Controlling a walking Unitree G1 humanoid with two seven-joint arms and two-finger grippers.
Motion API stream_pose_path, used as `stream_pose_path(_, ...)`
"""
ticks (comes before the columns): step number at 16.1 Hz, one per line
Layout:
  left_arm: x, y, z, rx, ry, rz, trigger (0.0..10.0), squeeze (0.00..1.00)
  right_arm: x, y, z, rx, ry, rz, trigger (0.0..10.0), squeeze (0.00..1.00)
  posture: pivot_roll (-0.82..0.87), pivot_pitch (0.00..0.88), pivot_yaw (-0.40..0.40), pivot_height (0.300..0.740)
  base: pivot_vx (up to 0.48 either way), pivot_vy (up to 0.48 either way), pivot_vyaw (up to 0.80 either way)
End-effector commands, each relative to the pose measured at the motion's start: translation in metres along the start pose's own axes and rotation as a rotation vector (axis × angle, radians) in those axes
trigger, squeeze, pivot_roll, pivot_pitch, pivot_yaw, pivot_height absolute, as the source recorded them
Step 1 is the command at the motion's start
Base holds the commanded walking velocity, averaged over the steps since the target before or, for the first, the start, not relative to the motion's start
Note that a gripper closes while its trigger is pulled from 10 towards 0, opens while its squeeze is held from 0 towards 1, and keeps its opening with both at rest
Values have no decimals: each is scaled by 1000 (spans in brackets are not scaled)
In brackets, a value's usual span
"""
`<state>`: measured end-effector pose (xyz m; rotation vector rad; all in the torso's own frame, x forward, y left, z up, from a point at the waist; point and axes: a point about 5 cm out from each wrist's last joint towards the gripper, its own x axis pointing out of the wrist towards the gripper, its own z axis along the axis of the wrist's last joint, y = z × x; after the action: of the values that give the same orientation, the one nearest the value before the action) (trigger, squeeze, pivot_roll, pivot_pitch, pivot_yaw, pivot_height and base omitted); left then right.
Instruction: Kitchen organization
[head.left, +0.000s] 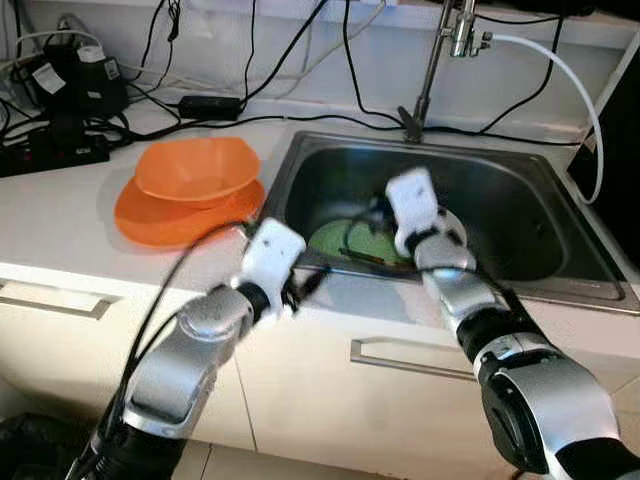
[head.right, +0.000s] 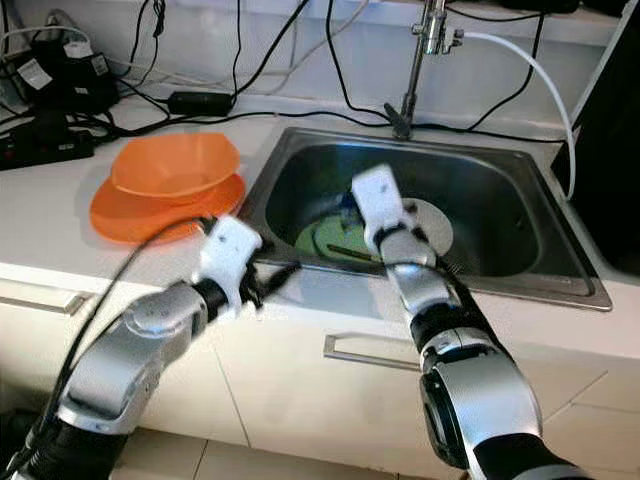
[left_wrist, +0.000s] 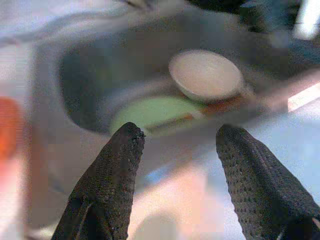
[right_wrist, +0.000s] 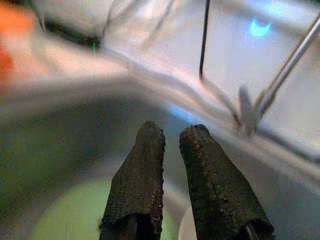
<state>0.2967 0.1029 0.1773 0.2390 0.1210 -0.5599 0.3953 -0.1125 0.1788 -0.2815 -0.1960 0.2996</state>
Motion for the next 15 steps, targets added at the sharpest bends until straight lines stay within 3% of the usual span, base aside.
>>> stream_pose_path(1, 1, 11, 13, 27, -65, 79, 10000, 0, 4, -3, 20, 44, -108, 8, 10000, 0, 169, 0, -20, 740, 0, 0, 0)
stream_pose_path(3, 3, 23, 25, 50, -127, 165, 10000, 0, 5, -1, 32, 87, -179, 27, 10000, 0, 164, 0, -18, 740, 0, 0, 0)
stream_pose_path(5, 4, 49, 39, 41, -194, 285, 10000, 0, 1, 10, 37, 137, -214, 102, 10000, 0, 155, 0, -15, 740, 0, 0, 0)
stream_pose_path(7, 5, 80, 39, 62, -185, 404, 10000, 0, -7, 28, 32, 131, -219, 209, 10000, 0, 148, 0, -11, 740, 0, 0, 0)
stream_pose_path(8, 5, 103, 36, 83, -158, 463, 10000, 0, -15, 41, 27, 152, -214, 269, 10000, 0, 145, 0, -7, 740, 0, 0, 0)
stream_pose_path(9, 5, 122, 27, 68, -129, 511, 10000, 1000, -22, 52, 23, 164, -198, 304, 10000, 0, 131, 0, 0, 740, 0, 0, 0)
stream_pose_path(15, 2, 158, 17, 0, -84, 649, 10000, 1000, -33, 63, 21, 194, -168, 322, 10000, 0, 109, 0, 12, 740, 0, 0, 0)
